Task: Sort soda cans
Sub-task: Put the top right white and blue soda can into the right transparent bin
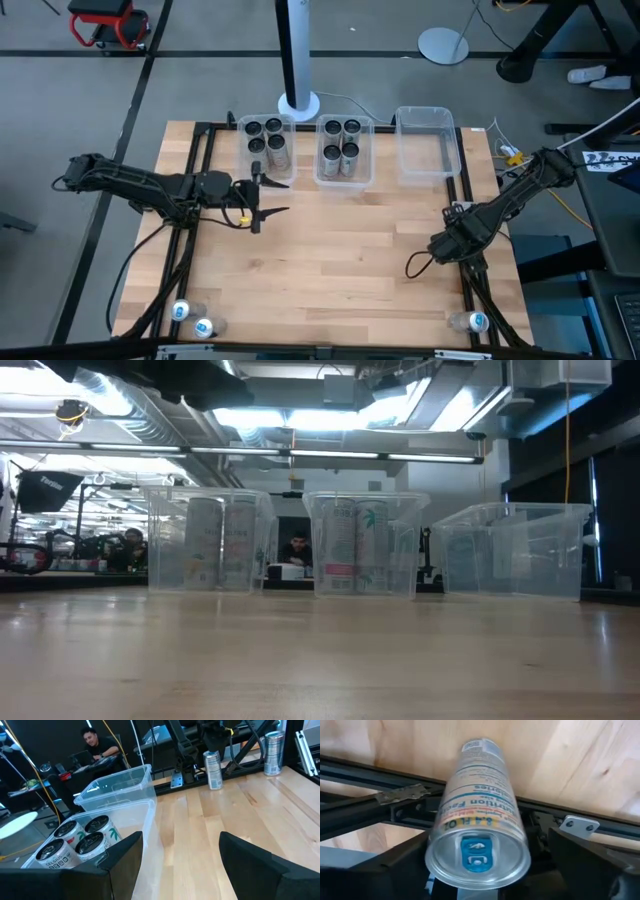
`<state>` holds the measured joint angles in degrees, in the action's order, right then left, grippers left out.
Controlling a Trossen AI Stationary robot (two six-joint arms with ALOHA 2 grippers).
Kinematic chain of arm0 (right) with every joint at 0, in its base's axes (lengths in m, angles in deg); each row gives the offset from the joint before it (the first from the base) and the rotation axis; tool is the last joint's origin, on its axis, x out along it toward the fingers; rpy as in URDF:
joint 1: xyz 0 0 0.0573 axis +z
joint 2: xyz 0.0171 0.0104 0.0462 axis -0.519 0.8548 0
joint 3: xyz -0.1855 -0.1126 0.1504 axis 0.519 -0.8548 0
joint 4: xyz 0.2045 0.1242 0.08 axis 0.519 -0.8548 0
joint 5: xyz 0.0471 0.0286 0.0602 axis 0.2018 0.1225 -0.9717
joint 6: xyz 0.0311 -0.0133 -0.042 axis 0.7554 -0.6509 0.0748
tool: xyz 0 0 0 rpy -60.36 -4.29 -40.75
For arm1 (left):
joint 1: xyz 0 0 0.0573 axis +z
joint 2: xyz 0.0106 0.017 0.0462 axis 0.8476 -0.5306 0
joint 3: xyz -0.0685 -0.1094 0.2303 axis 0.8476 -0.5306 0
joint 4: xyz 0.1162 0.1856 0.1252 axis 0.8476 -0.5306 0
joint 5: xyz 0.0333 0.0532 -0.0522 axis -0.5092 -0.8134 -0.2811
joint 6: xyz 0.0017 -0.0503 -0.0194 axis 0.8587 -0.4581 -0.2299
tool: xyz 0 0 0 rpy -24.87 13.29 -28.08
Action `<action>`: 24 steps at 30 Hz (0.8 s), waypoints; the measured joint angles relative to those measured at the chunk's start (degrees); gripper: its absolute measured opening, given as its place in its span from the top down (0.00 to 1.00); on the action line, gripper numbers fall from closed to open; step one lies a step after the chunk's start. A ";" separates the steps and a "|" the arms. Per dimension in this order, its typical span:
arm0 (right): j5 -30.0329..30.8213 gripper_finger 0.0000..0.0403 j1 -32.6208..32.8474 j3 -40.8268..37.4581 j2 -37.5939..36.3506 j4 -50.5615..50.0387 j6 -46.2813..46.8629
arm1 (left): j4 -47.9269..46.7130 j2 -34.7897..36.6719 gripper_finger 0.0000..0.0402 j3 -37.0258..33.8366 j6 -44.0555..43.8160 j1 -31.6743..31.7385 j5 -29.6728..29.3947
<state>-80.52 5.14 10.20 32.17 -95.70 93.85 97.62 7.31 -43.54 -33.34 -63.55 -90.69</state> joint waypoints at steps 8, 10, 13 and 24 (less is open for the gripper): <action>-0.05 0.44 -0.02 0.02 -0.04 1.94 -1.55 | 0.00 0.00 0.37 0.00 0.22 -0.01 0.00; -0.15 0.44 -0.04 0.26 -0.02 2.17 -2.43 | 0.00 0.00 0.37 0.00 0.43 0.00 -0.01; 1.38 0.44 -0.04 3.35 0.03 3.03 -2.88 | -0.04 0.00 0.37 0.00 0.48 0.01 0.00; 25.83 0.44 -0.83 25.11 1.58 -2.99 -6.76 | -0.05 0.00 0.37 0.00 0.44 0.01 0.00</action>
<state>-54.70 4.31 35.31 33.75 -98.69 87.09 97.58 7.31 -43.54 -32.90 -63.54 -90.69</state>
